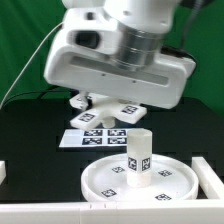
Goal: Assemble round table
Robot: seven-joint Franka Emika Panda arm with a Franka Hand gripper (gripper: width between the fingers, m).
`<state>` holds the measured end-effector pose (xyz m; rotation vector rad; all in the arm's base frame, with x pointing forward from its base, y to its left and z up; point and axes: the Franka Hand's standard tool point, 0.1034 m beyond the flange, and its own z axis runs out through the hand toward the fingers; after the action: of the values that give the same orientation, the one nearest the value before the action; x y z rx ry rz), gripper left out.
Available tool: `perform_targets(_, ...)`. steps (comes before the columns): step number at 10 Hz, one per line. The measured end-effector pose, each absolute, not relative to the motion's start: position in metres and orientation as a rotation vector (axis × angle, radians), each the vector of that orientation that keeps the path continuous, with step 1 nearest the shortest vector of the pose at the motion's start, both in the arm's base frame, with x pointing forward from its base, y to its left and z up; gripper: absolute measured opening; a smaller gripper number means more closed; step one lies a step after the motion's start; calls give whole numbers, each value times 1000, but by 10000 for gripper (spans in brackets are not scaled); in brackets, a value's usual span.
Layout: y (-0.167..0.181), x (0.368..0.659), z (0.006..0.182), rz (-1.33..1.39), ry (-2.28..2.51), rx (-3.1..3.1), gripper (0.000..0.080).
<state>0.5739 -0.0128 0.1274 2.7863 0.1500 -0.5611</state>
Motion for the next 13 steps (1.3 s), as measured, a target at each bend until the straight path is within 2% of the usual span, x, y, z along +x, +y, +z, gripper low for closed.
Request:
perform_targets(4,-12,574,126,-558,143,2795,432)
perform_targets(6,12,578,132,-491,239,2748,432)
perform_targets(10,31,573,124,-481,242,2744,432)
perform_targets(13,32,570,114,-489,253,2742,432)
